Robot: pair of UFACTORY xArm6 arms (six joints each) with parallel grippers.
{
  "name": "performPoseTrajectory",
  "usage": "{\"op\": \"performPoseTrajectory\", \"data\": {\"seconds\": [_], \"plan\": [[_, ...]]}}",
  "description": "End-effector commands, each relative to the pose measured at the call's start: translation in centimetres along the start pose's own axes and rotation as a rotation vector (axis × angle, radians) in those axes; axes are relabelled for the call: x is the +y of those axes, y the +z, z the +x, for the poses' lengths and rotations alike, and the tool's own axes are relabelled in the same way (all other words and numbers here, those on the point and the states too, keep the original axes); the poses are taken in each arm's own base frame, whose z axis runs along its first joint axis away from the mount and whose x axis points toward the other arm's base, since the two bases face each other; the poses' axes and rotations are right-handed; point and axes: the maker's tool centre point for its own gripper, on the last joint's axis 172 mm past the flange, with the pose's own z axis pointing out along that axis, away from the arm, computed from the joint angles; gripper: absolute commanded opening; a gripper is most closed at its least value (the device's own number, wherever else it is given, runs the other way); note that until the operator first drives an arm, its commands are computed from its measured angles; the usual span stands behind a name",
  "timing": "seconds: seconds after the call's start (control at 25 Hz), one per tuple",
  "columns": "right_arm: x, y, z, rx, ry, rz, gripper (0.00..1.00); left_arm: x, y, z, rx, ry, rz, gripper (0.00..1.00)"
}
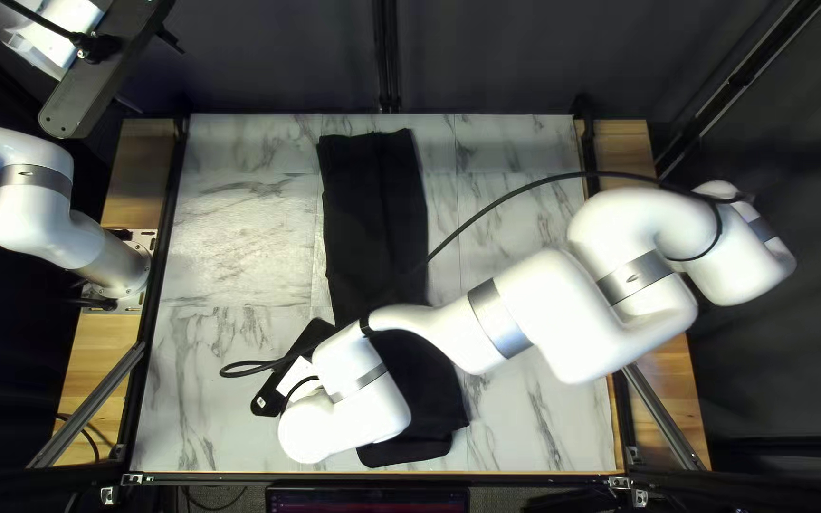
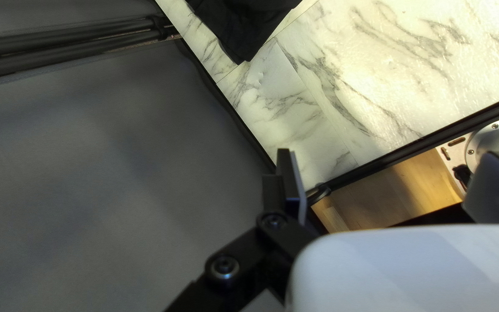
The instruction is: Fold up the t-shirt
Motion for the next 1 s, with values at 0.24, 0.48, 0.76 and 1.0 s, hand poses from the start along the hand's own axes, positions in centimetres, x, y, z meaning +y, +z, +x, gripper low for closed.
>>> {"op": "performPoseTrajectory", "data": {"seconds": [0.24,0.48,0.76,1.0], "plan": [[5.0,0.7,2.8,0.054,0.078,0.01,1.0,0.0,0.0,0.0,0.0,0.0,0.0,1.0],[5.4,3.2,4.8,0.07,0.135,0.013,1.0,0.0,0.0,0.0,0.0,0.0,0.0,1.0],[6.8,5.1,5.9,0.037,0.129,0.029,1.0,0.0,0.0,0.0,0.0,0.0,0.0,1.0],[6.5,5.6,6.1,-0.011,0.147,0.052,1.0,0.0,0.0,0.0,0.0,0.0,0.0,1.0]]}}
